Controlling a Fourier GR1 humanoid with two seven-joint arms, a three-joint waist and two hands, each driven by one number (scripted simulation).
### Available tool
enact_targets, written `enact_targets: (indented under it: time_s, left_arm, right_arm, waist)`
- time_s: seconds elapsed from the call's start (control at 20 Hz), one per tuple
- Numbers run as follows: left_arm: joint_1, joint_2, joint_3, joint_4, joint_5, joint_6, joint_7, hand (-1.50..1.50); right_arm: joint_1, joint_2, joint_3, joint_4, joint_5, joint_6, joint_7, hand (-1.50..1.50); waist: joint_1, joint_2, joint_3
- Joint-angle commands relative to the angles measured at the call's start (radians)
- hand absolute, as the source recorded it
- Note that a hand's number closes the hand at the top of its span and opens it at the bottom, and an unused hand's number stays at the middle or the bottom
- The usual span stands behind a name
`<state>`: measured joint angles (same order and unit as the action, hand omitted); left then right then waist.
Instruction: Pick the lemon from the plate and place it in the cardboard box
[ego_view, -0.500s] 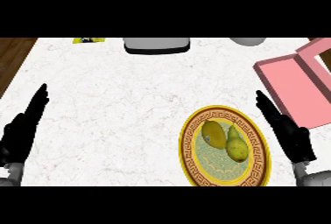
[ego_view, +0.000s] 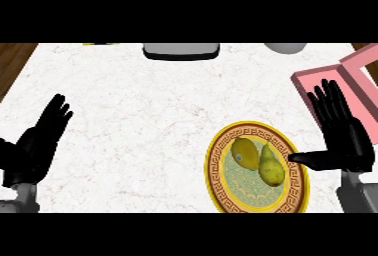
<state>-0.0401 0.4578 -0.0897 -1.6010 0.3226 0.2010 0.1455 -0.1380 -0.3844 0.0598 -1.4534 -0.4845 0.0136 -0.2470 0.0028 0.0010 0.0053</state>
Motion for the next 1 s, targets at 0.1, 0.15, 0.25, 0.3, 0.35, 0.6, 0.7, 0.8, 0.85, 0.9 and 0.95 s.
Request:
enact_targets:
  time_s: [0.1,0.15,0.25,0.3,0.35,0.6,0.7,0.8,0.85,0.9,0.95]
  left_arm:
    - [0.021,-0.023,0.024,-0.024,0.090,-0.055,0.027,0.00]
    - [0.048,-0.018,0.035,-0.040,0.089,-0.059,0.018,0.00]
    - [0.041,-0.003,0.073,-0.060,0.120,-0.068,0.048,0.00]
    - [0.026,-0.004,0.074,-0.044,0.120,-0.080,0.053,0.00]
    - [0.056,-0.005,0.074,-0.013,0.119,-0.111,0.006,0.00]
    - [0.033,-0.003,0.075,-0.028,0.120,-0.096,0.032,0.00]
    - [0.013,0.013,0.090,-0.030,0.143,-0.109,0.063,0.00]
    - [0.042,-0.005,0.088,0.001,0.115,-0.112,0.009,0.00]
    - [0.017,-0.018,0.078,0.021,0.110,-0.111,0.009,0.00]
    - [-0.018,-0.006,0.069,-0.014,0.111,-0.089,0.073,0.00]
    - [0.028,0.012,0.098,-0.017,0.125,-0.123,0.042,0.00]
  right_arm:
    - [0.040,0.055,-0.111,0.072,-0.057,0.198,-0.395,-1.50]
    - [0.057,0.029,-0.111,0.074,-0.020,0.223,-0.430,-1.50]
    - [0.063,-0.050,-0.134,0.070,-0.001,0.298,-0.450,-1.50]
    - [0.062,-0.086,-0.102,0.039,0.030,0.307,-0.388,-1.50]
    - [0.082,-0.127,-0.075,0.023,0.086,0.306,-0.370,-1.50]
    - [0.011,-0.327,-0.008,-0.014,0.342,0.224,-0.203,-1.50]
    - [0.011,-0.354,0.051,-0.081,0.413,0.213,-0.115,-1.50]
    - [0.023,-0.383,0.080,-0.130,0.452,0.237,-0.072,-1.50]
    - [-0.023,-0.386,0.102,-0.160,0.452,0.246,0.018,-1.50]
    - [-0.051,-0.405,0.117,-0.152,0.481,0.260,0.049,-1.50]
    - [-0.047,-0.409,0.124,-0.201,0.460,0.283,0.119,-1.50]
  waist:
    - [0.005,0.001,-0.001]
    - [0.005,-0.001,-0.003]
    - [0.001,-0.002,-0.004]
    - [-0.002,-0.002,-0.005]
    - [-0.003,-0.002,-0.006]
    - [0.009,-0.002,-0.009]
    - [0.004,-0.005,-0.009]
    - [-0.002,-0.004,-0.008]
    - [-0.002,-0.002,-0.009]
    - [0.003,-0.002,-0.007]
    - [0.004,-0.004,-0.008]
